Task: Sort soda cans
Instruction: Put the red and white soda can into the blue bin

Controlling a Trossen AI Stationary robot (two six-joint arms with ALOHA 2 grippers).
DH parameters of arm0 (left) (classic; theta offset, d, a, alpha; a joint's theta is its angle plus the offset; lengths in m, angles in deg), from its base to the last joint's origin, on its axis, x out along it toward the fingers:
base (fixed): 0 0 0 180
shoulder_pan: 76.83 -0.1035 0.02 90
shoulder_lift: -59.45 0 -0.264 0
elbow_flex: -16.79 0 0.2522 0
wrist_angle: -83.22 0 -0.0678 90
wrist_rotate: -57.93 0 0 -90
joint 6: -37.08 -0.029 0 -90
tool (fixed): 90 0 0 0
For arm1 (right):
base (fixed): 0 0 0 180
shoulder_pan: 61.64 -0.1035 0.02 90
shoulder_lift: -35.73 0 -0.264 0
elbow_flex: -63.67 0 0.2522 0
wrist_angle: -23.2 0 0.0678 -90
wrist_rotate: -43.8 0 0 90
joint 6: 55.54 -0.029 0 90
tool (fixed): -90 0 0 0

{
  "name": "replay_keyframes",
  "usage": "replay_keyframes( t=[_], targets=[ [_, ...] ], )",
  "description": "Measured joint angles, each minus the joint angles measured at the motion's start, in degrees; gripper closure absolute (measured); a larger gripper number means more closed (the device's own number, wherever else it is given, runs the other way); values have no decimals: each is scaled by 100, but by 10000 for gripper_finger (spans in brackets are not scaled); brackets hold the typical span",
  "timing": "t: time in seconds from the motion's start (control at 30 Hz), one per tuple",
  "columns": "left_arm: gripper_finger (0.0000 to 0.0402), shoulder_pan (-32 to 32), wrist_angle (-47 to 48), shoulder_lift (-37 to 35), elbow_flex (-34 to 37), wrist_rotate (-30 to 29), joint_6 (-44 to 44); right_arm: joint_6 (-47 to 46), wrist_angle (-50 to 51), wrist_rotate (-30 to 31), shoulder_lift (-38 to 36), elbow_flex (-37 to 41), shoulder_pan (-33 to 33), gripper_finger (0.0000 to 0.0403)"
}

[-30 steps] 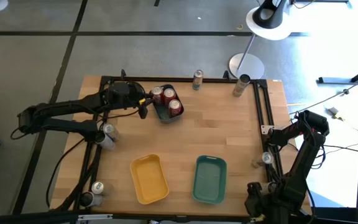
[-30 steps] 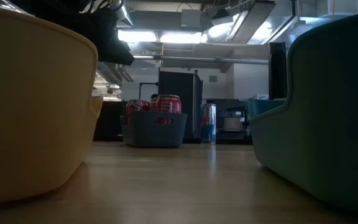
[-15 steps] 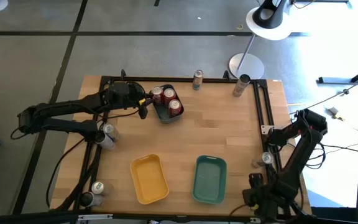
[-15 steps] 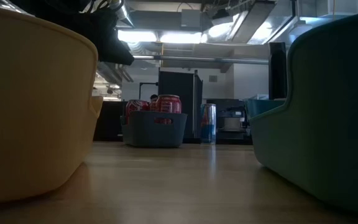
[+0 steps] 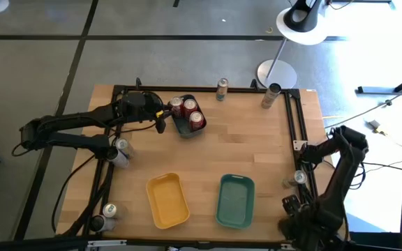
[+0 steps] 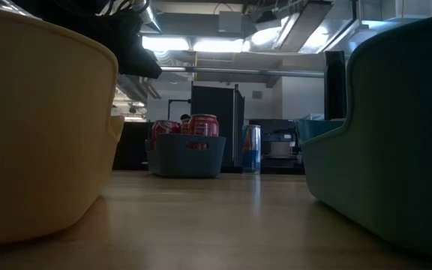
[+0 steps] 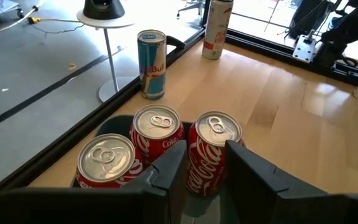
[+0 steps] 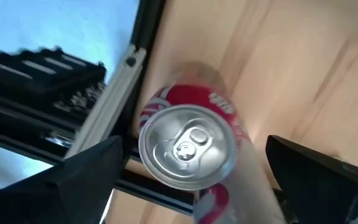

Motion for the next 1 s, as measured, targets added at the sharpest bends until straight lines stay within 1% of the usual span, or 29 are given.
replay_keyframes(
  t=[0.17, 0.47, 0.7, 0.77, 0.87, 1.0],
  targets=[
    [302, -1, 0, 0, 0, 1, -50, 55, 33, 35, 484, 4, -177, 8],
    [302, -2, 0, 0, 2, 2, -16, 28, 162, 134, 1126, 4, -215, 8],
    [302, 0, 1, 0, 2, 1, 3, 1, 83, 133, 1341, 20, -215, 8],
    [302, 0, 0, 0, 2, 0, 4, -300, 68, 5, 1370, 37, -215, 8],
    [302, -2, 0, 0, 2, 0, 4, -840, 108, 41, 1389, 34, -215, 8],
    [302, -1, 0, 0, 2, 0, 4, -857, 88, -24, 1382, 80, -210, 8]
  ],
)
